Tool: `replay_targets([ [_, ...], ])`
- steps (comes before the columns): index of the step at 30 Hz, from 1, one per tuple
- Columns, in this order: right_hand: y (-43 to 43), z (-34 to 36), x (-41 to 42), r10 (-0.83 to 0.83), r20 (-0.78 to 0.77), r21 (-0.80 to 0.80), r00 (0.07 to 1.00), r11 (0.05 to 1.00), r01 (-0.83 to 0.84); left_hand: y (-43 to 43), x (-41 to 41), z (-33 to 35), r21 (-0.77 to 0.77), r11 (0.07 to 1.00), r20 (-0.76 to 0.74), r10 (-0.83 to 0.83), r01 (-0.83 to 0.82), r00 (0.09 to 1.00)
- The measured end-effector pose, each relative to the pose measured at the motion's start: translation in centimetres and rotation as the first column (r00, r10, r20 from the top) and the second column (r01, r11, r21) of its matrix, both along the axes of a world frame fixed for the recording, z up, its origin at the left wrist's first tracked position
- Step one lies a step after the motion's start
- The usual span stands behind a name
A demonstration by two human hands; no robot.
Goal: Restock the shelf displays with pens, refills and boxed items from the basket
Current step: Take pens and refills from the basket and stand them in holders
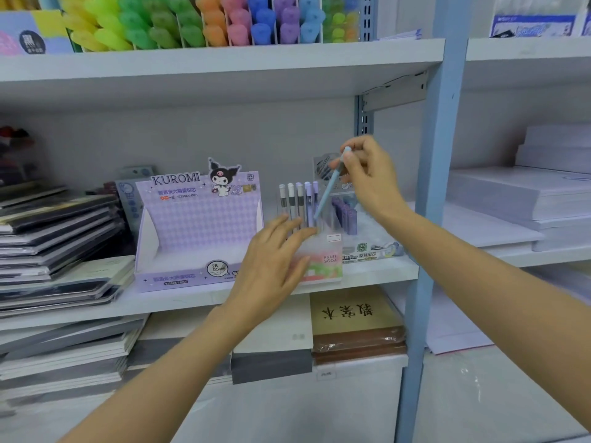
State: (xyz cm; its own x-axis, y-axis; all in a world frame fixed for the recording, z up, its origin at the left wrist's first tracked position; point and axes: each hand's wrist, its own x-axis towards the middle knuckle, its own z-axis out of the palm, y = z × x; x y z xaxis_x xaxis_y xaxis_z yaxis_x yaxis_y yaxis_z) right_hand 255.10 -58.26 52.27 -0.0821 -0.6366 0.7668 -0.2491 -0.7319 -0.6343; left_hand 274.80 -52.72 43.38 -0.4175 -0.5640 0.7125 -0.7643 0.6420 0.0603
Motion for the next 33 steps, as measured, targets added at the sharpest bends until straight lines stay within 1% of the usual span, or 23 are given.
replay_targets([
  [2,-0.5,-1.3,0.4,-0.029,-0.121,0.034,0.992,0.999,0.034,0.0,0.1,-0.3,-0.012,1.000,0.013,0.009,-0.009,1.000],
  [4,-0.8,-2.3,0.9,-0.039,-0.205,0.040,0.978,0.998,0.048,0.0,0.1,-0.4,-0.018,1.000,0.019,0.016,-0.016,1.000],
  [10,-1.0,-1.8,0.7,-0.091,-0.345,-0.009,0.934,0.996,0.094,0.0,0.2,-0.6,-0.006,1.000,0.020,0.027,-0.027,0.999],
  [14,-1.3,-1.5,1.1,-0.085,-0.387,0.000,0.918,0.996,0.092,0.1,0.3,-0.8,-0.022,0.999,0.026,0.043,-0.043,0.999],
  [17,-1.9,-2.0,1.6,-0.162,-0.400,-0.024,0.902,0.986,0.167,0.0,0.3,-1.0,-0.036,0.998,0.036,0.061,-0.060,0.997],
  [19,-2.4,-2.3,1.7,-0.229,-0.427,-0.028,0.875,0.970,0.241,0.1,0.2,-1.1,-0.040,0.997,0.043,0.068,-0.066,0.997],
  [21,-2.8,-2.4,1.8,-0.240,-0.476,0.037,0.846,0.956,0.291,0.1,0.3,-1.1,-0.045,0.997,0.046,0.068,-0.066,0.997],
  [23,-2.8,-2.3,1.6,-0.202,-0.501,0.123,0.842,0.946,0.300,0.1,0.2,-0.9,-0.029,0.998,0.047,0.066,-0.064,0.997],
  [24,-2.5,-2.3,1.5,-0.198,-0.496,0.129,0.846,0.946,0.297,0.2,0.2,-0.9,-0.024,0.998,0.046,0.063,-0.062,0.997],
  [25,-1.8,-2.4,1.4,-0.210,-0.471,0.098,0.857,0.953,0.288,0.3,0.2,-0.9,-0.033,0.998,0.047,0.059,-0.058,0.997],
  [26,-0.9,-2.4,1.5,-0.229,-0.421,0.027,0.878,0.964,0.264,0.6,0.3,-0.9,-0.052,0.997,0.047,0.059,-0.056,0.997],
  [28,1.8,-2.6,2.4,-0.231,-0.301,-0.187,0.925,0.966,0.180,1.3,0.7,-1.6,-0.118,0.991,0.019,0.062,-0.059,0.998],
  [29,3.3,-2.9,3.1,-0.201,-0.267,-0.280,0.942,0.952,0.124,1.8,1.2,-2.3,-0.167,0.984,-0.015,0.060,-0.062,0.998],
  [30,4.9,-3.6,3.9,-0.145,-0.266,-0.335,0.953,0.941,0.050,2.3,1.8,-3.3,-0.223,0.972,-0.058,0.058,-0.070,0.997],
  [31,6.4,-4.5,4.9,-0.062,-0.296,-0.345,0.953,0.937,-0.046,2.8,2.5,-4.7,-0.268,0.959,-0.103,0.060,-0.086,0.993],
  [32,7.8,-5.8,6.0,0.038,-0.347,-0.321,0.937,0.934,-0.156,3.3,3.4,-6.4,-0.288,0.952,-0.141,0.068,-0.107,0.988],
  [33,8.9,-7.5,7.1,0.134,-0.409,-0.270,0.903,0.927,-0.260,3.8,4.3,-8.3,-0.273,0.954,-0.167,0.082,-0.126,0.982],
])
